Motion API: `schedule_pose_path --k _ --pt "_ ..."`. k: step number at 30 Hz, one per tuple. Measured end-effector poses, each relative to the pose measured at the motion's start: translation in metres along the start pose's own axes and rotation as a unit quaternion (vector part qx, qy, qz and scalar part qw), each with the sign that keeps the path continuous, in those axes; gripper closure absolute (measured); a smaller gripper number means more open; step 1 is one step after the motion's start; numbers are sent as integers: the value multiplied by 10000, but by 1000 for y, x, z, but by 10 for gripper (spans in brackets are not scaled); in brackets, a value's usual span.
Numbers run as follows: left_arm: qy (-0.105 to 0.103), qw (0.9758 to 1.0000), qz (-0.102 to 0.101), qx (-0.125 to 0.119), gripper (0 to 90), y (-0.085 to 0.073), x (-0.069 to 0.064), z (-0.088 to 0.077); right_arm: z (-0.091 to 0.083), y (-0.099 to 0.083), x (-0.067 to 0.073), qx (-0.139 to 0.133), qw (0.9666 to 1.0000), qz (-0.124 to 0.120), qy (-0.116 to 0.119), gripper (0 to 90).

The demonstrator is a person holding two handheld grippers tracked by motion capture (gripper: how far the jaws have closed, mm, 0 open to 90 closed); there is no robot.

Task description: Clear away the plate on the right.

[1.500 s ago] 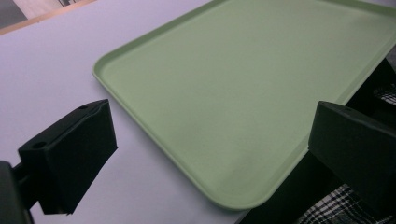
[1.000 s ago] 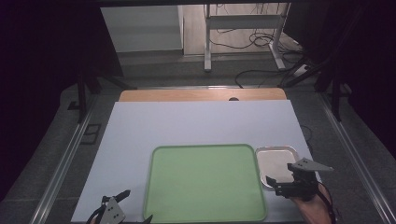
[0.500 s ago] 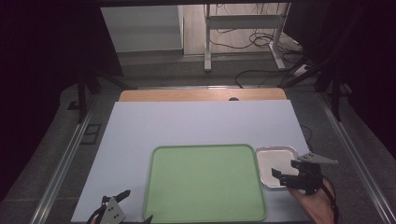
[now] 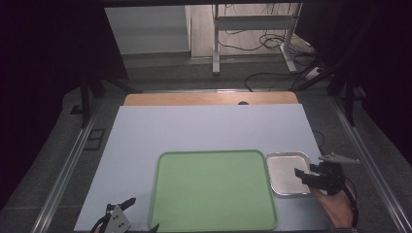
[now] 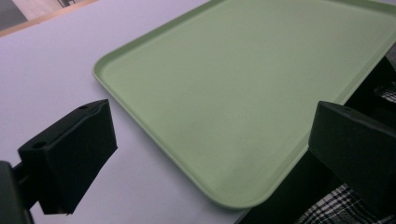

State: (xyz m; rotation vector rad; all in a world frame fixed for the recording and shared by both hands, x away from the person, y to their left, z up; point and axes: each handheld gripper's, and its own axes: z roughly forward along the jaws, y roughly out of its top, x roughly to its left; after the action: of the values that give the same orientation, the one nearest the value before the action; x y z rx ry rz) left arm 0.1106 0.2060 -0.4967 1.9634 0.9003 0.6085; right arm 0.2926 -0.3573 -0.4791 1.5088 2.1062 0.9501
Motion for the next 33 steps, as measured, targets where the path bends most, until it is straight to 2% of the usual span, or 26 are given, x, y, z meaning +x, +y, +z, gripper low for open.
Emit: schedule_pose_path --k 11,21,28,33 --pt "-1 10000 8 6 8 0 0 0 6 0 -25 309 9987 300 -271 578" --pt "2 10000 31 23 8 0 0 1 13 -1 -40 621 9963 585 -130 754" --pt "1 10000 34 27 8 0 0 1 17 -2 -47 756 9942 758 -66 827" --pt "1 10000 37 32 8 0 -1 1 19 -3 -50 865 9909 1031 65 857"
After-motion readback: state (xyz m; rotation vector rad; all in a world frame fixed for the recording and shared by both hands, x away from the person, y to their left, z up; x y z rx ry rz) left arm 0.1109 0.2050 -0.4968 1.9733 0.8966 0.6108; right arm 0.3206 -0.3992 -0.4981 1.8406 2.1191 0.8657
